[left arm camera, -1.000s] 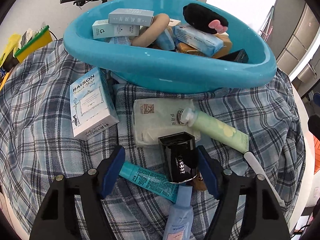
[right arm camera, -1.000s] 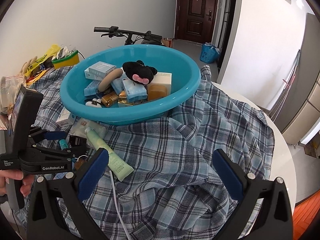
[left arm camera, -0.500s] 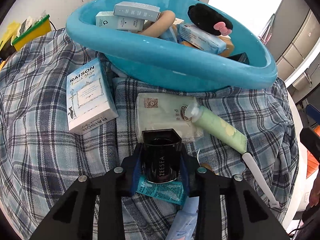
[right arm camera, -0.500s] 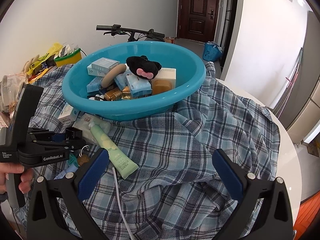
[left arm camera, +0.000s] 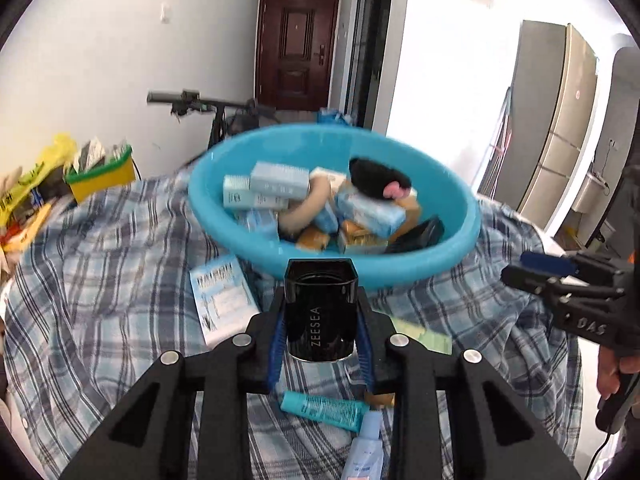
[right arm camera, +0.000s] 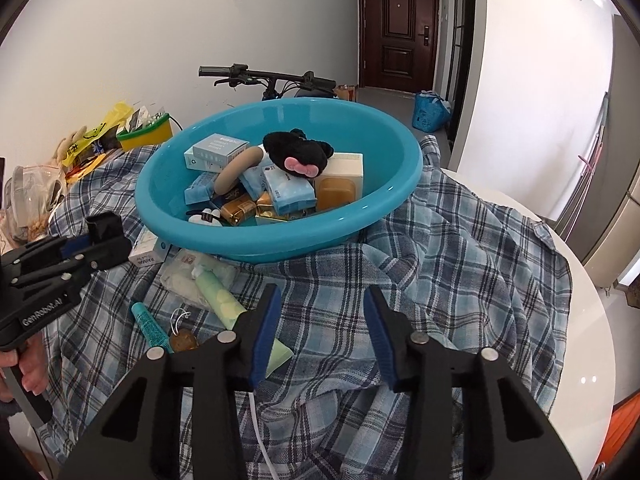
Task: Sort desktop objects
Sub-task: 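Lower the left tool onto the black ZEESEA box, then carry the black ZEESEA box over the turquoise basin and open the left tool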
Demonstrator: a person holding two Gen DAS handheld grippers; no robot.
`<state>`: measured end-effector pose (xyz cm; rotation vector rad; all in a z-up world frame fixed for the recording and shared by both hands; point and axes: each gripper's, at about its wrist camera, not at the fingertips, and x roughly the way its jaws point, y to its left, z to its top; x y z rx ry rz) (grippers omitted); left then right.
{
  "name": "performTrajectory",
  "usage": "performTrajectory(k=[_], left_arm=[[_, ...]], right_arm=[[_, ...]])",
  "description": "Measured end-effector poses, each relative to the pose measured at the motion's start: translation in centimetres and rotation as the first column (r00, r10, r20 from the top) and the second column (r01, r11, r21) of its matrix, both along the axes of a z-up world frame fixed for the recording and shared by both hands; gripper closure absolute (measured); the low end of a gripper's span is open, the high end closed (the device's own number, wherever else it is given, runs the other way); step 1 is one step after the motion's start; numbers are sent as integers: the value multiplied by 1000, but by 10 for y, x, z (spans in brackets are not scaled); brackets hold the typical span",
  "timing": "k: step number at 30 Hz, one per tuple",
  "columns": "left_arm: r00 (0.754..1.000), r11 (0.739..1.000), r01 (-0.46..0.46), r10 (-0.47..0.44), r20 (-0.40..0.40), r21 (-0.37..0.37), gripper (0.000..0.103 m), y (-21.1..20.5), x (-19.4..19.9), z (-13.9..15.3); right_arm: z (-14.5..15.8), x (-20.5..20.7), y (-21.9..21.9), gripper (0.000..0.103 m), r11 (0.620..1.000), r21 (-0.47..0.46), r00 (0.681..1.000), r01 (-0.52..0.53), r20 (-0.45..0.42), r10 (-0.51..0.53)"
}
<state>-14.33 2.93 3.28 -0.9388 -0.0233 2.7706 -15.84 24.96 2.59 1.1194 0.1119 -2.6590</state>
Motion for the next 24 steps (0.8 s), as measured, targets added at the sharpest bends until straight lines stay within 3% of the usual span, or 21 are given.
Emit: performTrajectory(k=[5, 8, 10, 13, 18, 24], left_arm=[[982, 999, 19, -12, -187, 34, 71, 5, -7, 45], [946, 1000, -6, 4, -324, -6, 71, 11, -12, 53], [931, 997, -45, 22, -365, -55, 71, 17, -25, 51], [946, 999, -49, 41, -323, -14, 71, 15, -45, 48], [942, 997, -72, 54, -331, -40, 71, 17, -68, 39], [964, 997, -72, 62, -260, -29, 71, 17, -98, 29]], right_arm=[[23, -6, -1, 72, 999, -46, 994, 23, -102, -28], [43, -5, -7, 74, 999, -48, 978, 21, -204, -30], [54, -5, -12, 75, 999, -43, 967, 16, -254, -26], [63, -12, -16, 75, 998, -52, 964, 17, -265, -30], [62, -21, -14, 75, 998, -42, 960, 48, -274, -58], [55, -31, -8, 75, 997, -26, 961, 74, -264, -78]])
